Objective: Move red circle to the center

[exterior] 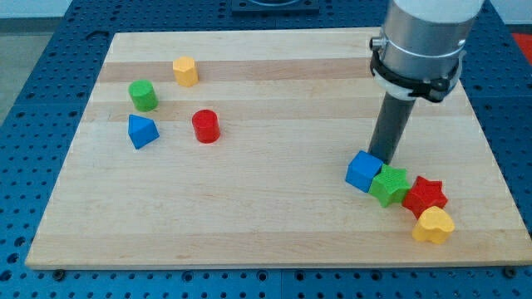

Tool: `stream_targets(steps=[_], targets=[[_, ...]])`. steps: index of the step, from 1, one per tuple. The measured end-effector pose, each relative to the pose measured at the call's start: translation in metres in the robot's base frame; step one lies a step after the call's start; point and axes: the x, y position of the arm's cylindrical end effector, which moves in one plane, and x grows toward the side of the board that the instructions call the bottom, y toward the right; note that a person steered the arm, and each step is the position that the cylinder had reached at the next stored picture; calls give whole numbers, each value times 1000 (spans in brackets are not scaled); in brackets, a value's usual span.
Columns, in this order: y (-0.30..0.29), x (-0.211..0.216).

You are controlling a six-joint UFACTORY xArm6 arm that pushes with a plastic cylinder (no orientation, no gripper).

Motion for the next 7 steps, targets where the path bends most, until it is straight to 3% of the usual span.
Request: stream_targets(steps=[2,4,7], targets=[[-16,3],[-35,-45],[-237,-100]])
